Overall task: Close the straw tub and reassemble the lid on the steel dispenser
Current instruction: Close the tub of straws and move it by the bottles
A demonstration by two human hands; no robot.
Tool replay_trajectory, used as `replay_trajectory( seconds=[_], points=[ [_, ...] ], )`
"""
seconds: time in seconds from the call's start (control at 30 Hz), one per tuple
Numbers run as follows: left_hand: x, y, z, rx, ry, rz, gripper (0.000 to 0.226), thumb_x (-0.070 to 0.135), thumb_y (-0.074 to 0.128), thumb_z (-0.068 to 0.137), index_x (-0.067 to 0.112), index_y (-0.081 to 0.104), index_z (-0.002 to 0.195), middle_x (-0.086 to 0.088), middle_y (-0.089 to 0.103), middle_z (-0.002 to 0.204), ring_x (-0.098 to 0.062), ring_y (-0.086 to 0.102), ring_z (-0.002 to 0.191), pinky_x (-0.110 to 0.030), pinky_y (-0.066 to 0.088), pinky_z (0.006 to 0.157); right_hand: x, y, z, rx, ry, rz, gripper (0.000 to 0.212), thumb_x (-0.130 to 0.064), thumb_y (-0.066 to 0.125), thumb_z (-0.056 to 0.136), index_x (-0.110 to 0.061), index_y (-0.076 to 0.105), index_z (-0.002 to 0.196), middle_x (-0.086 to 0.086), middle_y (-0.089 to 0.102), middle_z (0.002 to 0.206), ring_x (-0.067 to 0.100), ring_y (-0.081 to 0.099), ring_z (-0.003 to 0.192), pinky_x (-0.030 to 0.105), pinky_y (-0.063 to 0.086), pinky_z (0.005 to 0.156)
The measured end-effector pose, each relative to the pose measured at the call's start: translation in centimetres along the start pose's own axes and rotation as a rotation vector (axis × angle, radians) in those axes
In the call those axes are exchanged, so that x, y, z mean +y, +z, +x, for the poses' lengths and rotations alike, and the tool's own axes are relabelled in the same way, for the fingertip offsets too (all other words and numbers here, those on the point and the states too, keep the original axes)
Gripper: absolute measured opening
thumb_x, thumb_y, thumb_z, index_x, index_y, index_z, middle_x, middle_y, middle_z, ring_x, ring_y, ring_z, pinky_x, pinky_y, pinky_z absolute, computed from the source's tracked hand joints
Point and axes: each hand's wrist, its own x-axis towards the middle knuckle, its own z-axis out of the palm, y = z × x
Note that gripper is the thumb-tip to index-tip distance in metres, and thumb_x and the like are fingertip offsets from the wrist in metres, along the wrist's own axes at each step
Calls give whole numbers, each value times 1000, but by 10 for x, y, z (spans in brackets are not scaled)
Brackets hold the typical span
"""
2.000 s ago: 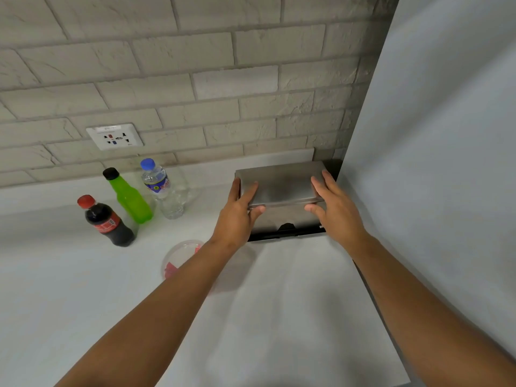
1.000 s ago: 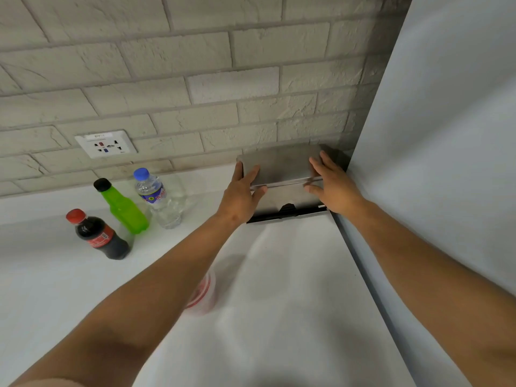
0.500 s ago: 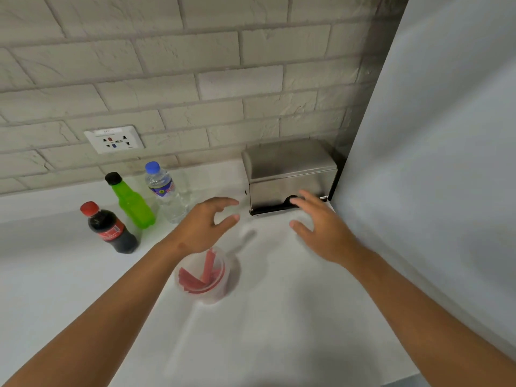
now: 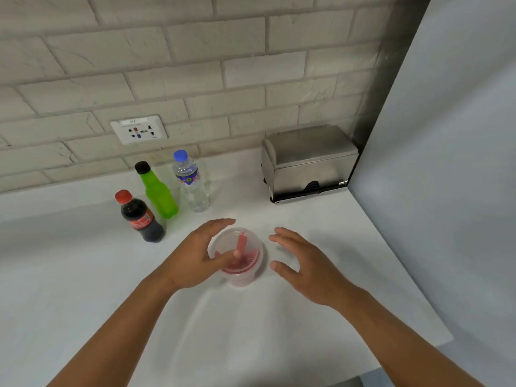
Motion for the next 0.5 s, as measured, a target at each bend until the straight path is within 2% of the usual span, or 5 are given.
replay_trajectory(
  seconds=[0.13, 0.2, 0.3, 0.4, 0.5],
  points=[
    [-14, 2, -14, -41, 31, 14, 90, 83, 67, 77, 41, 41, 153, 24, 45, 151, 18, 38, 134, -2, 28, 107, -13, 20, 0, -12, 2, -15, 56, -49, 58, 98, -34, 43, 150, -16, 31, 164, -2, 27, 149, 18, 27, 117],
    [-19, 6, -18, -53, 40, 6, 90, 78, 71, 79, 43, 37, 154, 23, 41, 156, 15, 35, 140, -5, 29, 110, -16, 27, -1, -23, 4, -29, 56, -49, 57, 99, -35, 41, 151, -17, 27, 165, 0, 26, 149, 20, 28, 117],
    [-24, 12, -22, -69, 38, -44, 90, 74, 74, 80, 47, 33, 155, 26, 39, 155, 4, 41, 141, -16, 39, 110, -20, 36, -1, -49, 23, -40, 57, -49, 55, 100, -33, 39, 152, -16, 20, 168, 5, 25, 151, 27, 31, 119],
    [-23, 19, -24, -45, 29, -87, 86, 76, 72, 79, 56, 30, 151, 35, 38, 150, 7, 44, 136, -12, 47, 100, -22, 43, -1, -47, 40, -30, 56, -48, 56, 101, -32, 40, 152, -15, 15, 169, 8, 27, 151, 28, 34, 118],
    [-26, 23, -23, -21, -7, -128, 95, 75, 74, 77, 45, 31, 156, 31, 40, 151, 8, 46, 134, -16, 50, 99, -22, 49, -2, 1, 46, -29, 53, -48, 56, 100, -29, 45, 149, -15, 13, 169, 8, 32, 149, 28, 38, 116]
  ],
)
